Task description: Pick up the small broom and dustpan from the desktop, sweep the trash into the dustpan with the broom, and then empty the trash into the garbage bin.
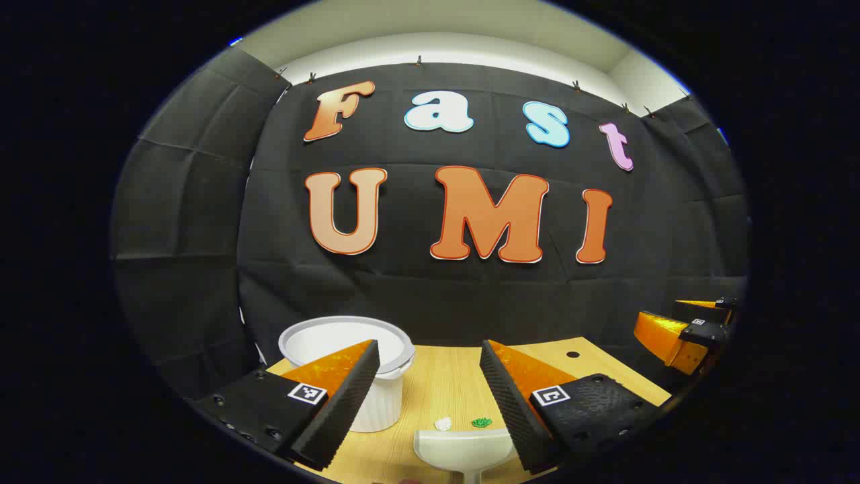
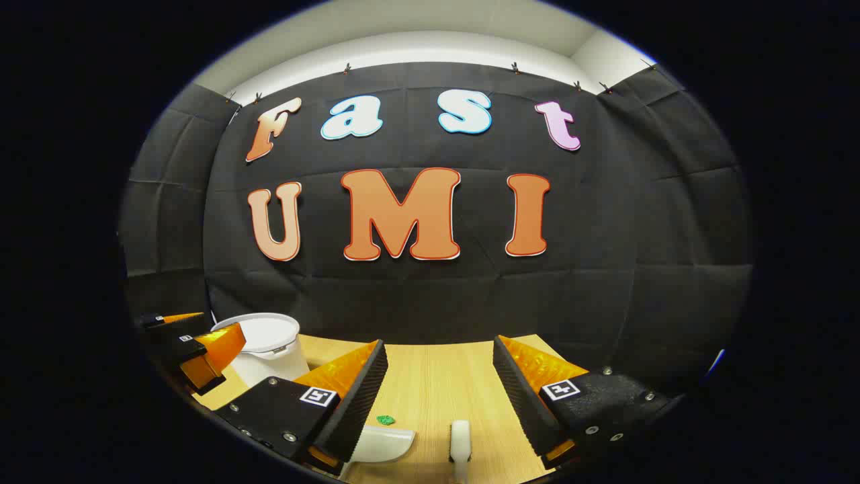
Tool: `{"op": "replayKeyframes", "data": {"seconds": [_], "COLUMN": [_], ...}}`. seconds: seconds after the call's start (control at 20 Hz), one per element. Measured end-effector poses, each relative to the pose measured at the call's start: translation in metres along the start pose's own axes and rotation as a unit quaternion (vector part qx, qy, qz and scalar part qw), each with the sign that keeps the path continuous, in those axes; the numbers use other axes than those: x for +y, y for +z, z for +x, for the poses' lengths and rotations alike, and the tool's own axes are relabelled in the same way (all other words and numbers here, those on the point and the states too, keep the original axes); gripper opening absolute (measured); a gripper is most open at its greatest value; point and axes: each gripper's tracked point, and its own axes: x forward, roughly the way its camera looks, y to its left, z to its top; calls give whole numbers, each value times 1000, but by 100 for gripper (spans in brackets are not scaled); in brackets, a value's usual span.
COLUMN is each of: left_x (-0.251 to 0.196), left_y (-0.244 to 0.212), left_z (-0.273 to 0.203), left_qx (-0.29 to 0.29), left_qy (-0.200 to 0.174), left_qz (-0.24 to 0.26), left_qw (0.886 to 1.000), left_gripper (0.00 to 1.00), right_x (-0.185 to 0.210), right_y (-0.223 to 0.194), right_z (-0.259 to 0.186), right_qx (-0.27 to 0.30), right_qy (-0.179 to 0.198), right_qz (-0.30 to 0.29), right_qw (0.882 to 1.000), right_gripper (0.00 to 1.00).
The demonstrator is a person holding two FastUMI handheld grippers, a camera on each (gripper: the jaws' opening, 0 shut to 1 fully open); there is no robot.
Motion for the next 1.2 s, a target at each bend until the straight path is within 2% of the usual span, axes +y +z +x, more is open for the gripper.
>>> {"op": "replayKeyframes", "data": {"seconds": [0.45,0.5,0.65,0.9,1.2], "left_x": [-21,-24,-31,-28,-21], "left_y": [1,-2,-11,-18,-30], "left_z": [-11,-11,-10,-11,-11], "left_qx": [-5,-2,11,18,33], "left_qy": [-15,-15,-19,-11,1], "left_qz": [27,27,14,9,13], "left_qw": [1000,1000,1000,1000,999], "left_gripper": [95,95,95,95,95], "right_x": [-16,-14,-23,-36,-31], "right_y": [-2,0,0,-4,-14], "right_z": [-8,-10,-11,-12,-11], "right_qx": [4,0,-1,8,20], "right_qy": [-1,7,-2,-13,-7], "right_qz": [2,7,7,10,8], "right_qw": [1000,1000,1000,1000,1000], "right_gripper": [95,95,95,95,95]}}
